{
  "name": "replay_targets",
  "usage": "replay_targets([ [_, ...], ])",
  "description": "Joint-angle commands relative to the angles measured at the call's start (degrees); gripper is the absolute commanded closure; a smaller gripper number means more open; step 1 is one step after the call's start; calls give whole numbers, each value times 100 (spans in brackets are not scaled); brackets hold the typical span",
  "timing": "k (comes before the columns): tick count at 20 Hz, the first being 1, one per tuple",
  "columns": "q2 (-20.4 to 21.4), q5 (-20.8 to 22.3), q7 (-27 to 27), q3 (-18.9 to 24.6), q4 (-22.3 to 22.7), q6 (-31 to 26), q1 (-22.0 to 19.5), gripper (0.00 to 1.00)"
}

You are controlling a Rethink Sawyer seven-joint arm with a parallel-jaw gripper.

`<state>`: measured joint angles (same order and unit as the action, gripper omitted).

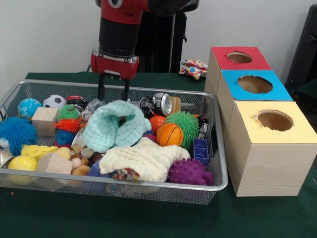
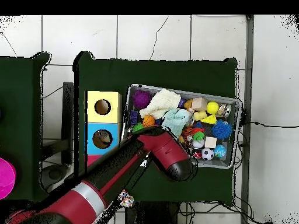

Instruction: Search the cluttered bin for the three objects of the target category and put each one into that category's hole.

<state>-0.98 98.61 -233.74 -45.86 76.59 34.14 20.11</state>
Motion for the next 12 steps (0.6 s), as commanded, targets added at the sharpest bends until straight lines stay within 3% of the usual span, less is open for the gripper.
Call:
replay_targets([
  [1, -368, 54, -1228, 522, 137, 618, -2, 0],
  [8, -901, 110, -1714, 304, 66, 452, 248, 0],
  [12, -1109, 38, -1712, 325, -41, 359, 186, 0],
])
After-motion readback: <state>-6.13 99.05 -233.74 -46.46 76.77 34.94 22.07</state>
